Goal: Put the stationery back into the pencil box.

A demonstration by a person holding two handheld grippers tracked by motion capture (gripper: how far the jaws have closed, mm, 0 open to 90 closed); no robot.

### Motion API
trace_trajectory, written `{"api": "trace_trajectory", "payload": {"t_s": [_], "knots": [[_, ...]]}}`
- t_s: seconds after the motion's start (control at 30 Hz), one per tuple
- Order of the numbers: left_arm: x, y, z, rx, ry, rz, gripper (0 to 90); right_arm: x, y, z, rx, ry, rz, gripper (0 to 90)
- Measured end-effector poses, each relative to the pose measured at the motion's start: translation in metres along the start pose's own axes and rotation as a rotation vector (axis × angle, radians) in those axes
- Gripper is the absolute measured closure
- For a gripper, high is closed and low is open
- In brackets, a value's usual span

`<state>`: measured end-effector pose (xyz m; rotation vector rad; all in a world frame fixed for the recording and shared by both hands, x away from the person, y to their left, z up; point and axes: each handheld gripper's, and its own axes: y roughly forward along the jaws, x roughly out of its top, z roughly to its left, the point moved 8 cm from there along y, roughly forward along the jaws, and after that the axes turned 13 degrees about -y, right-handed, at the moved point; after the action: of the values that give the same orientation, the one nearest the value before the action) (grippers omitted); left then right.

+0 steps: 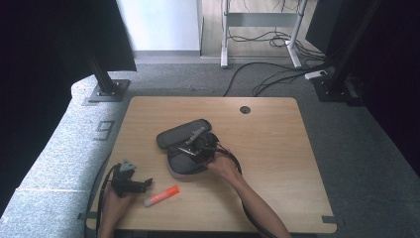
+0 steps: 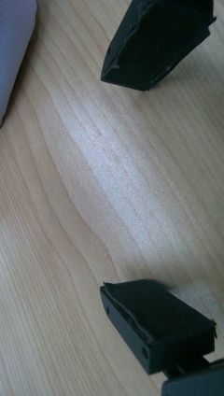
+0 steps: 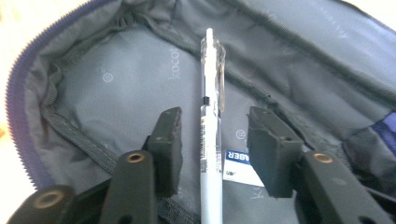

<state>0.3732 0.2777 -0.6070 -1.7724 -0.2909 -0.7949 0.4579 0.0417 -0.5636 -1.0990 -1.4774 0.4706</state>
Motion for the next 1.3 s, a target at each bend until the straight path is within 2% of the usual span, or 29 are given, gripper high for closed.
{"api": "trace_trajectory", "payload": {"t_s": [0.1,0.17,0.23,0.27,0.3,0.53,0.57,0.6,0.73,0.77,0.97,1.3], "knots": [[0.0,0.0,0.0,0.001,0.0,0.0,1.8,0.001,-0.004,-0.001,-0.002,-0.002,-0.006,47.9],[0.0,0.0,0.0,0.001,0.0,0.0,1.8,0.002,-0.011,-0.002,-0.017,-0.008,-0.011,41.2],[0.0,0.0,0.0,0.001,0.0,0.0,1.8,0.003,-0.012,-0.002,-0.019,-0.007,-0.016,39.4],[0.0,0.0,0.0,0.001,0.0,-0.001,1.8,0.005,-0.018,-0.003,-0.023,-0.002,-0.03,33.8],[0.0,0.0,0.0,0.001,0.0,0.0,1.8,0.005,-0.02,-0.003,-0.024,-0.003,-0.033,32.1],[0.0,0.0,0.0,0.0,0.0,0.001,1.8,0.008,-0.035,-0.002,-0.016,0.014,-0.045,17.3],[0.0,0.0,0.0,0.0,0.0,0.001,1.8,0.008,-0.035,-0.002,-0.016,0.014,-0.045,17.3],[0.0,0.0,0.0,0.0,0.0,0.001,1.8,0.007,-0.038,-0.001,-0.011,0.028,-0.042,13.0],[0.0,0.0,0.0,0.0,0.0,0.001,1.8,0.005,-0.041,0.0,-0.01,0.03,-0.039,10.1],[0.0,0.0,0.0,0.0,0.0,0.001,1.8,0.003,-0.044,-0.001,-0.022,0.042,-0.04,1.5],[0.0,0.0,0.0,0.0,0.0,0.001,1.8,0.002,-0.052,0.001,-0.022,0.058,-0.071,0.0],[0.0,0.0,0.0,0.0,0.0,0.001,1.8,-0.008,-0.079,0.005,-0.065,0.052,-0.126,0.0]]}}
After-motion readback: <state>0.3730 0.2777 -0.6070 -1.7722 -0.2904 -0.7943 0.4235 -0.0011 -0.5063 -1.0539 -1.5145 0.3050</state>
